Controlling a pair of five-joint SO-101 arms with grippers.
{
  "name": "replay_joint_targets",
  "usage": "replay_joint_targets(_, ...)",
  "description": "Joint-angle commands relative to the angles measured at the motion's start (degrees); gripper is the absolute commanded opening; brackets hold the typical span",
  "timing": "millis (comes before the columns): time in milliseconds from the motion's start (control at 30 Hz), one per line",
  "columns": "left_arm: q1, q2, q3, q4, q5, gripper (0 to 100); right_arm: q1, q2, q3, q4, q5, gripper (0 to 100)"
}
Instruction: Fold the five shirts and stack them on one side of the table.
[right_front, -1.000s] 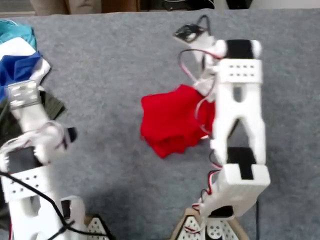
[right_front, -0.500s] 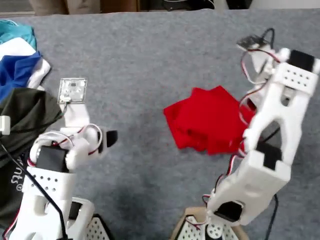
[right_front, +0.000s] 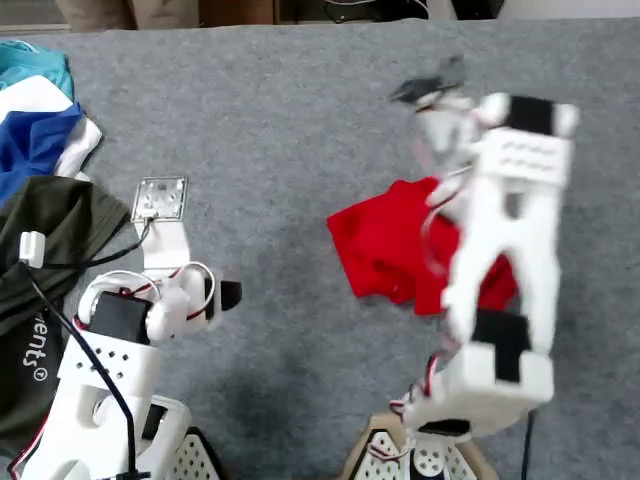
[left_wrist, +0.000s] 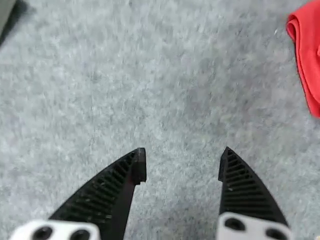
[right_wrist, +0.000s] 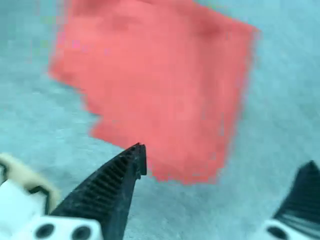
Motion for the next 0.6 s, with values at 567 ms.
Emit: replay_joint_targets(567,-22.68,-0.40,-0.53,2.20,-0.09,25,-12.26,0.13,26.24,-22.59,-8.97,16.2)
